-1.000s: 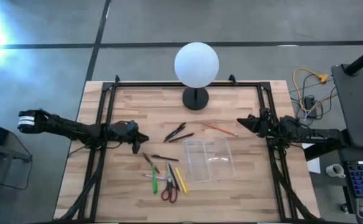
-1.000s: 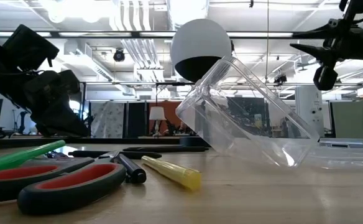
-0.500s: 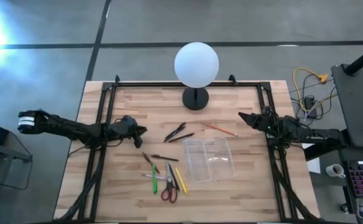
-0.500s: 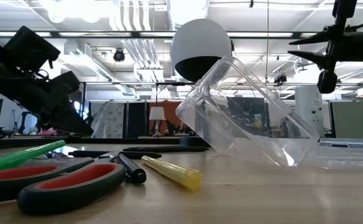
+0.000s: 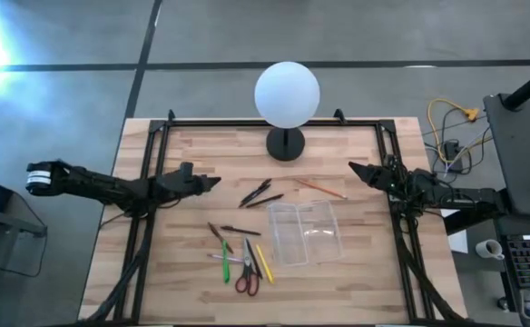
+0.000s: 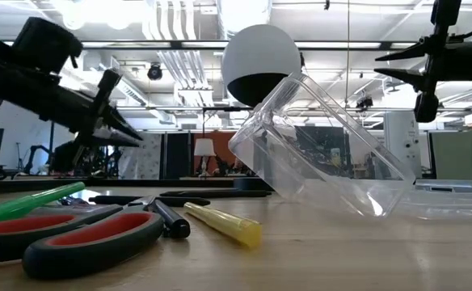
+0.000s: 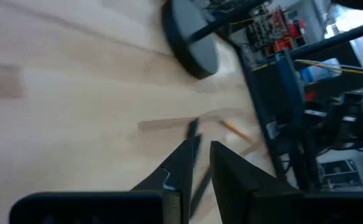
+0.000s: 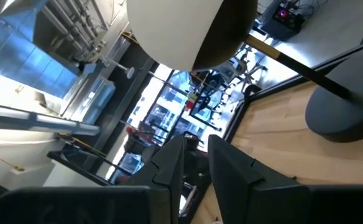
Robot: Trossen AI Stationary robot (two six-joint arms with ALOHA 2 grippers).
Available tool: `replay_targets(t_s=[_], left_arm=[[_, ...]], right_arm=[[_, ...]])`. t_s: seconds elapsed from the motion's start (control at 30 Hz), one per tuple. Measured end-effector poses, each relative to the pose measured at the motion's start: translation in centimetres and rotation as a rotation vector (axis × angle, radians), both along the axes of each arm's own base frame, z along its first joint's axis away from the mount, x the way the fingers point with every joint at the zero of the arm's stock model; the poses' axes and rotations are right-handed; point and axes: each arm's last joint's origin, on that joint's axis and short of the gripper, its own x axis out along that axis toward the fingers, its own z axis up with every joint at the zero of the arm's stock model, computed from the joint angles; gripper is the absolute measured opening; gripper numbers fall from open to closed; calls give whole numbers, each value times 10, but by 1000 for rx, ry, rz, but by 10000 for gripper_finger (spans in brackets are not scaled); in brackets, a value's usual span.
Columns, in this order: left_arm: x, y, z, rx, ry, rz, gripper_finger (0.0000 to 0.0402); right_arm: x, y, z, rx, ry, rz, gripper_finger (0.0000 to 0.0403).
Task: Pick & place school supplies into a supply box
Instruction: Put the black scissors into the transparent supply box
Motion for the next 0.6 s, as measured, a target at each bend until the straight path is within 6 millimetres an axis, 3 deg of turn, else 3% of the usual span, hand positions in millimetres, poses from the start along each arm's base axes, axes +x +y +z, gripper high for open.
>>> replay_targets(t_s=[0.2,0.33,0.43,0.6], left_arm=[[23,2,32,-3,-88,5,40],[41,5,45,15,-26,-1,40],[60,-2,66,13,168,-47,40],[80,-30,105,-70,746,-108,40]], right_arm=[[2,0,-2,0,24,-3,68],[3,0,-3,0,43,-3,68],[4,0,-6,3,69,-3,68],[7,0,-14,48,139,3,69]])
